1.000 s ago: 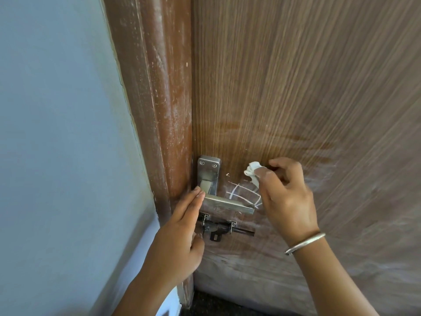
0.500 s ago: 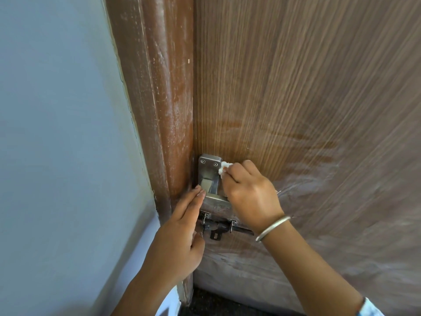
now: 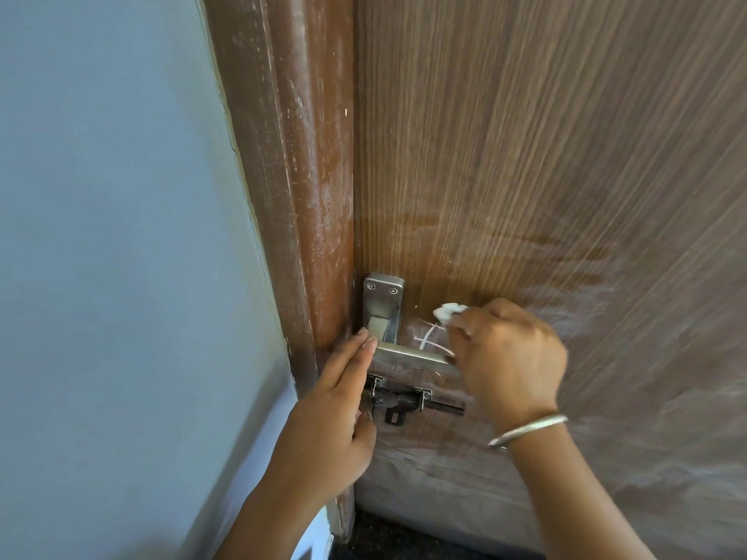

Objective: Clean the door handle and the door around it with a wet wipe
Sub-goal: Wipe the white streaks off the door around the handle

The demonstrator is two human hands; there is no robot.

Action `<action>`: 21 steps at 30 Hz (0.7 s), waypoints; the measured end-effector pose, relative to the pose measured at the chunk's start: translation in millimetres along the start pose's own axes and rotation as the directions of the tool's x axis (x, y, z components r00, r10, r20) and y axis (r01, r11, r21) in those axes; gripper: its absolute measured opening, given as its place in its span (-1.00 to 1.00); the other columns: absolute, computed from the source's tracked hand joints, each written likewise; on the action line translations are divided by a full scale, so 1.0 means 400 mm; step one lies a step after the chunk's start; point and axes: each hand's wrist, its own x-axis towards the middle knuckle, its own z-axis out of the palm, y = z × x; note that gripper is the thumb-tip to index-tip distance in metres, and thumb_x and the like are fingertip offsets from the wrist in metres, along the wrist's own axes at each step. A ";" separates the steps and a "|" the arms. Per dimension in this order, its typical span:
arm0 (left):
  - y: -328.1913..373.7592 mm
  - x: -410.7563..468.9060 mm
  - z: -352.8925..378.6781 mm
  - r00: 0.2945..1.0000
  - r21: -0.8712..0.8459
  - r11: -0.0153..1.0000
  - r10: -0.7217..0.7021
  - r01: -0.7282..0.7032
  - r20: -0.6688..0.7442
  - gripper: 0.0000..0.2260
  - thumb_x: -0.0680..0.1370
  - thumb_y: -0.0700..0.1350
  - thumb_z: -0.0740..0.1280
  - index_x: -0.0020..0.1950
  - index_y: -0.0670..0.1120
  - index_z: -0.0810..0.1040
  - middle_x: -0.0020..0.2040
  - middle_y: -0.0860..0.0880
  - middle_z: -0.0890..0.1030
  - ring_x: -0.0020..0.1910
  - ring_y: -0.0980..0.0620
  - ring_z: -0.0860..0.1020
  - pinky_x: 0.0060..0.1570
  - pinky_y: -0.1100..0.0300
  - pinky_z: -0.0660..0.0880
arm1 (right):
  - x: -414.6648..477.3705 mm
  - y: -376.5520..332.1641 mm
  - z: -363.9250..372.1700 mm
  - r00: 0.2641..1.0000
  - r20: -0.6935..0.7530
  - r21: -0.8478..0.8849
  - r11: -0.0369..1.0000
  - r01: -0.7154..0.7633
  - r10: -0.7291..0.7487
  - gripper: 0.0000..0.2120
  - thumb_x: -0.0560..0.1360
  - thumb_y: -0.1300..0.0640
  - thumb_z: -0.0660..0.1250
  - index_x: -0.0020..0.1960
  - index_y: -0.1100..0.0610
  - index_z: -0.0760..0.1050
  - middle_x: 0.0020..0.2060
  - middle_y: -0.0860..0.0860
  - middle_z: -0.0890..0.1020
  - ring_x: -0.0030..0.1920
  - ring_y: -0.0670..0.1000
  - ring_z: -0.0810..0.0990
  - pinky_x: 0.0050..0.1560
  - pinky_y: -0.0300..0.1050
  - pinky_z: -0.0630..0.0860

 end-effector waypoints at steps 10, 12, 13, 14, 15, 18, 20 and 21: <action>0.000 0.001 0.008 1.000 -0.015 1.000 -0.002 0.002 -0.020 -0.23 0.44 -0.26 0.31 0.49 0.19 -0.01 0.46 0.39 -0.06 -0.27 0.21 0.51 -0.23 0.21 0.54 | -0.064 0.119 -0.015 0.966 -0.256 -0.073 0.996 -0.055 0.034 -0.91 0.35 0.14 0.46 -0.33 0.07 0.63 -0.49 0.06 0.55 -0.58 0.12 0.42 -0.49 -0.18 0.31; -0.001 0.000 0.008 1.000 -0.010 1.000 0.001 -0.001 -0.030 -0.23 0.44 -0.26 0.31 0.49 0.19 -0.01 0.46 0.39 -0.06 -0.28 0.21 0.50 -0.24 0.23 0.53 | -0.053 0.099 -0.009 0.966 -0.255 -0.061 0.998 0.034 -0.049 -0.86 0.39 0.16 0.43 -0.35 0.09 0.62 -0.50 0.05 0.53 -0.58 0.12 0.43 -0.49 -0.15 0.31; -0.001 -0.001 0.008 1.000 -0.012 1.000 0.001 -0.001 -0.031 -0.23 0.44 -0.26 0.31 0.49 0.18 -0.01 0.46 0.39 -0.06 -0.29 0.20 0.50 -0.25 0.21 0.54 | -0.045 0.085 -0.006 0.968 -0.239 -0.049 0.996 0.071 -0.081 -0.83 0.40 0.16 0.43 -0.37 0.09 0.61 -0.51 0.04 0.51 -0.58 0.11 0.43 -0.49 -0.15 0.31; -0.001 -0.001 0.008 0.999 -0.013 1.000 -0.001 0.000 -0.033 -0.23 0.44 -0.26 0.31 0.49 0.18 0.00 0.46 0.39 -0.05 -0.29 0.19 0.51 -0.24 0.20 0.54 | -0.036 0.067 -0.003 0.971 -0.217 -0.039 0.995 0.095 -0.101 -0.81 0.40 0.17 0.44 -0.39 0.09 0.59 -0.52 0.03 0.50 -0.58 0.08 0.42 -0.48 -0.17 0.29; -0.001 -0.001 0.008 0.999 -0.013 1.000 -0.001 0.000 -0.035 -0.23 0.44 -0.26 0.32 0.49 0.18 0.01 0.46 0.38 -0.04 -0.29 0.19 0.51 -0.24 0.20 0.54 | -0.025 0.045 0.000 0.974 -0.193 -0.031 0.993 0.110 -0.114 -0.80 0.37 0.18 0.46 -0.42 0.09 0.58 -0.54 0.01 0.48 -0.59 0.06 0.41 -0.46 -0.20 0.26; 0.002 -0.001 0.006 0.999 -0.003 1.000 0.007 -0.007 -0.038 -0.23 0.44 -0.26 0.32 0.47 0.20 0.00 0.47 0.36 -0.03 -0.27 0.26 0.47 -0.24 0.32 0.51 | 0.007 -0.031 0.017 0.983 -0.111 -0.015 0.989 0.147 -0.147 -0.78 0.19 0.27 0.53 -0.49 0.09 0.53 -0.57 -0.02 0.44 -0.60 0.00 0.36 -0.41 -0.24 0.17; 0.004 -0.002 0.005 0.999 0.003 1.000 0.010 -0.010 -0.038 -0.24 0.43 -0.25 0.32 0.47 0.19 0.00 0.45 0.38 -0.04 -0.28 0.28 0.44 -0.26 0.43 0.43 | 0.021 -0.076 0.028 0.982 -0.069 0.003 0.984 0.176 -0.175 -0.77 0.10 0.32 0.50 -0.53 0.10 0.47 -0.58 -0.01 0.42 -0.60 0.01 0.36 -0.39 -0.22 0.16; 0.004 -0.002 0.005 0.999 0.000 1.000 0.007 -0.007 -0.039 -0.24 0.43 -0.25 0.32 0.47 0.19 0.01 0.45 0.38 -0.05 -0.29 0.26 0.43 -0.27 0.44 0.41 | 0.025 -0.091 0.032 0.982 -0.061 0.011 0.983 0.182 -0.181 -0.76 0.06 0.34 0.47 -0.55 0.10 0.43 -0.58 0.00 0.40 -0.60 0.01 0.35 -0.39 -0.21 0.17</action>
